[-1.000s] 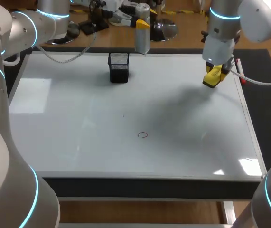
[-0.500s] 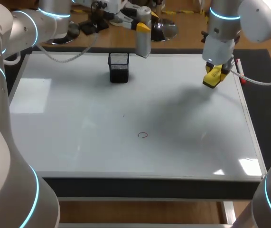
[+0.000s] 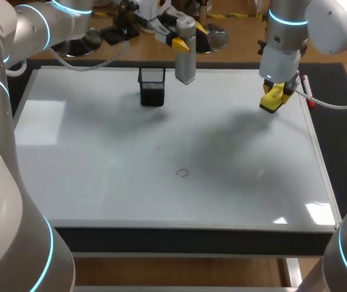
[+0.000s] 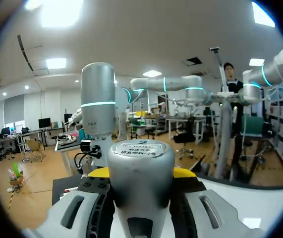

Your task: Pick up the inspection probe, press it on each red-marked spot on the whiteboard one by one, put down the probe, pick up the eraser, and wipe off all the red marks.

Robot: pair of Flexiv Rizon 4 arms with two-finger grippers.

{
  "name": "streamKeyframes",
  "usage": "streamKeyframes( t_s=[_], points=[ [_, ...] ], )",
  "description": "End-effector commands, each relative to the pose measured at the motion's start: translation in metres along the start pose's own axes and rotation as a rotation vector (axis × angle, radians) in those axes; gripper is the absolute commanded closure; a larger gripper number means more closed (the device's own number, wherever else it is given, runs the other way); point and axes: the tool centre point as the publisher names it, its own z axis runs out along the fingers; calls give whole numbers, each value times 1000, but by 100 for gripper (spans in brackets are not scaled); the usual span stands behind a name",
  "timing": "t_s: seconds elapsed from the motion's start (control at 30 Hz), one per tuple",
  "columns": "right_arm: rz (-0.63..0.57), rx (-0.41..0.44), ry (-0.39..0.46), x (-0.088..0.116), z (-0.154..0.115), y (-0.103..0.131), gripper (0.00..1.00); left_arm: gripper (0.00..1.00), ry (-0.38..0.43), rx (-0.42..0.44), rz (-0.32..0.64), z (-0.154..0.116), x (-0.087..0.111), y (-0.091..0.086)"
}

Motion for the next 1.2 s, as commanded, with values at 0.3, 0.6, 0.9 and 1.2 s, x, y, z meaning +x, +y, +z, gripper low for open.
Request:
streamKeyframes(
  t_s=[0.3, 0.6, 0.9, 1.2],
  points=[
    [-2, 0, 4, -1, -1, -1, 100, 100, -85, -18, 17, 48, 65, -15],
    [-2, 0, 4, -1, -1, -1, 100, 100, -73, -34, 12, 79, 109, -12],
    [-2, 0, 4, -1, -1, -1, 100, 100, -72, -28, 17, 104, 151, -6],
    [-2, 0, 4, -1, -1, -1, 100, 100, -80, -31, 19, 123, 180, 7]
  ],
)
